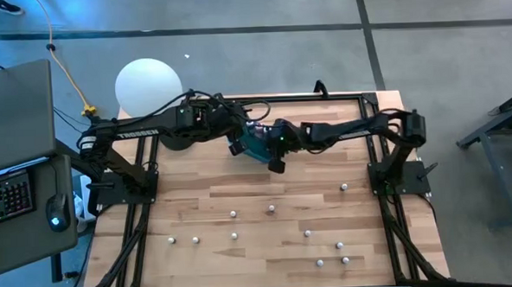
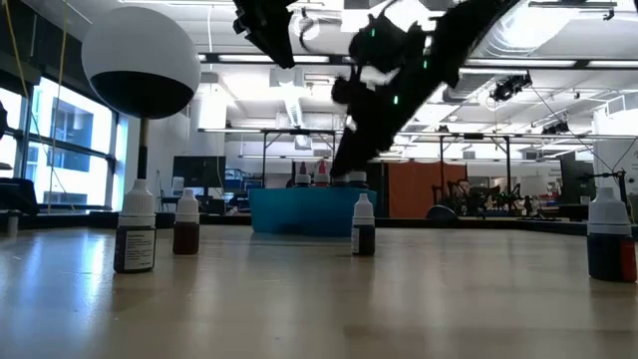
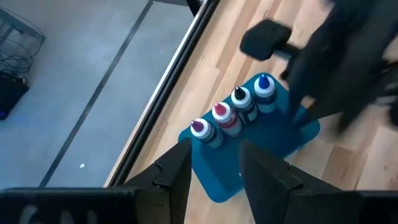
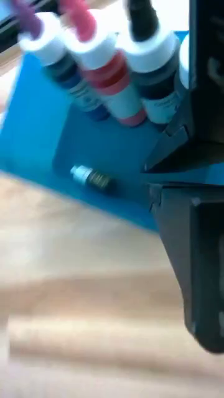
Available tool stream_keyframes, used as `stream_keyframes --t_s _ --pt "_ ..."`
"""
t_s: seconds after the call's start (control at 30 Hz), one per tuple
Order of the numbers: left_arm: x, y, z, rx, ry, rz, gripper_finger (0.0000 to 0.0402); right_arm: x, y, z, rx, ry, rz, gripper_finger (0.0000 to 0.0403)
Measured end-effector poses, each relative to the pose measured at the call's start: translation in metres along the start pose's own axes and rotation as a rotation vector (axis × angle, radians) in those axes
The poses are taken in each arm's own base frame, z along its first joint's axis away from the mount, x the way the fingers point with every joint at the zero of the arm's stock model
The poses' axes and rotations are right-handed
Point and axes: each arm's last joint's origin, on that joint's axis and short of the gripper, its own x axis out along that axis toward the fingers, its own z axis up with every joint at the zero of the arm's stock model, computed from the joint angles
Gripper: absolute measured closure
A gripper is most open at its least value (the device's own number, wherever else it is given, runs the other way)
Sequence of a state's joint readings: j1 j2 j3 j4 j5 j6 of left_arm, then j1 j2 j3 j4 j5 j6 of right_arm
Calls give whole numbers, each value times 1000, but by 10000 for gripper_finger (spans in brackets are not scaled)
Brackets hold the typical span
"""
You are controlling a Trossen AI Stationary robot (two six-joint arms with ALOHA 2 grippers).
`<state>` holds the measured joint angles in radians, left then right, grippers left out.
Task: Pick & Place food coloring
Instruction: Put the black food coloring into the blue bin
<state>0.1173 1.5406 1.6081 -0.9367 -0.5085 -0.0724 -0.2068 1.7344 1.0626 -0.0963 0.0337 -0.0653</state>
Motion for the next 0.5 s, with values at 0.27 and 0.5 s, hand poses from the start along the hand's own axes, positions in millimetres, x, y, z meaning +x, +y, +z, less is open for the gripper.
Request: stream_keyframes --t_s 0.27,0.5 --pt "-9 -16 -17 68 157 -185 273 -42 48 7 -139 63 283 332" --pt "-26 -71 -43 191 198 -326 273 -38 109 -27 -240 -24 446 282"
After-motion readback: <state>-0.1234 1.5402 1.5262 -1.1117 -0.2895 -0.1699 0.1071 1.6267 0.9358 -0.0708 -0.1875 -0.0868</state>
